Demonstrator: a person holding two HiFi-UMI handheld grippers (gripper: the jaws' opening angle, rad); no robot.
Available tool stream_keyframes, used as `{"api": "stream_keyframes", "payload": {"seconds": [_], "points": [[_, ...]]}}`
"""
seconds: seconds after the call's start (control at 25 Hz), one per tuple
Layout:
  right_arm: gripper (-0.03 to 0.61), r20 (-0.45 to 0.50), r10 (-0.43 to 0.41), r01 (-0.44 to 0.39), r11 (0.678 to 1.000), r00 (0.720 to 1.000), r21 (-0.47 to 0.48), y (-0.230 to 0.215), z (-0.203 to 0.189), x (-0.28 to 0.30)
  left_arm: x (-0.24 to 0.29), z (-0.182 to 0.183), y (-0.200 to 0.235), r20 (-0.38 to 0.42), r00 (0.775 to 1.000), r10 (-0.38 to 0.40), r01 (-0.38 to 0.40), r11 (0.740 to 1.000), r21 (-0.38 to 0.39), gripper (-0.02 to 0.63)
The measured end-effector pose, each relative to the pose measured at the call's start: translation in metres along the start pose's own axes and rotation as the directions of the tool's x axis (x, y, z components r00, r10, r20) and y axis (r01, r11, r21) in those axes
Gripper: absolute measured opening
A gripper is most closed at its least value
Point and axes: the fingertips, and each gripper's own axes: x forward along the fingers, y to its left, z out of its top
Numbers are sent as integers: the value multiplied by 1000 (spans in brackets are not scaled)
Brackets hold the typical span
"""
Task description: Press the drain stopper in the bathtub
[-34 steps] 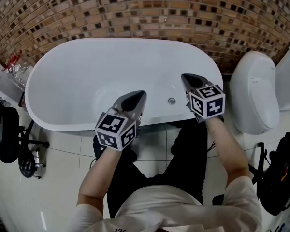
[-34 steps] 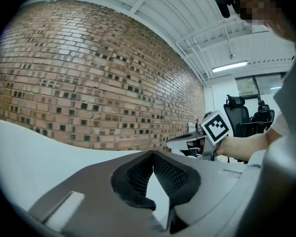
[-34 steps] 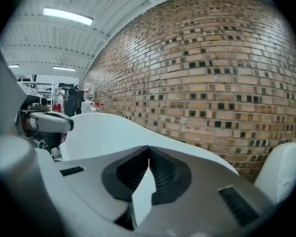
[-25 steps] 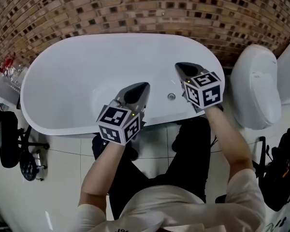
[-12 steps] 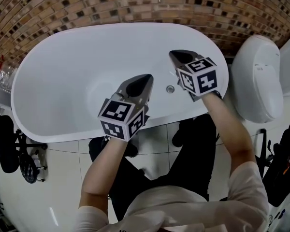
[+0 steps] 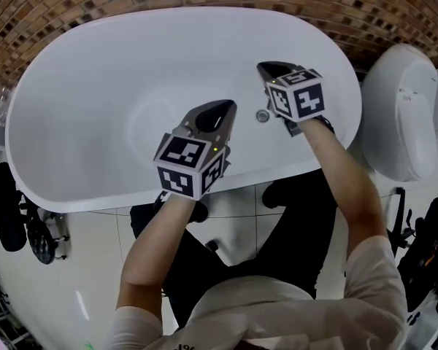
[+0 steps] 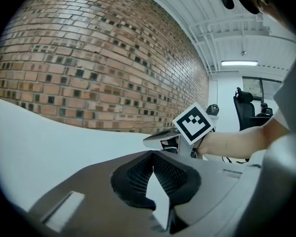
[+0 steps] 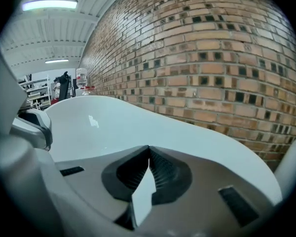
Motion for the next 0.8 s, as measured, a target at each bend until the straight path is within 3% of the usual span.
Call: {"api": "stream_keyframes", "payload": {"seconds": [0.48,0.8], "points": [[14,-122,5,-2,1000,993,22,-16,-54,67,37,-33,26,-67,998,17,-19,999,-31,6],[14,-285,-11,16,1000,958,16,-40,-119,118,59,-60,35,-135,991,0,-7,999,-44,6]]}}
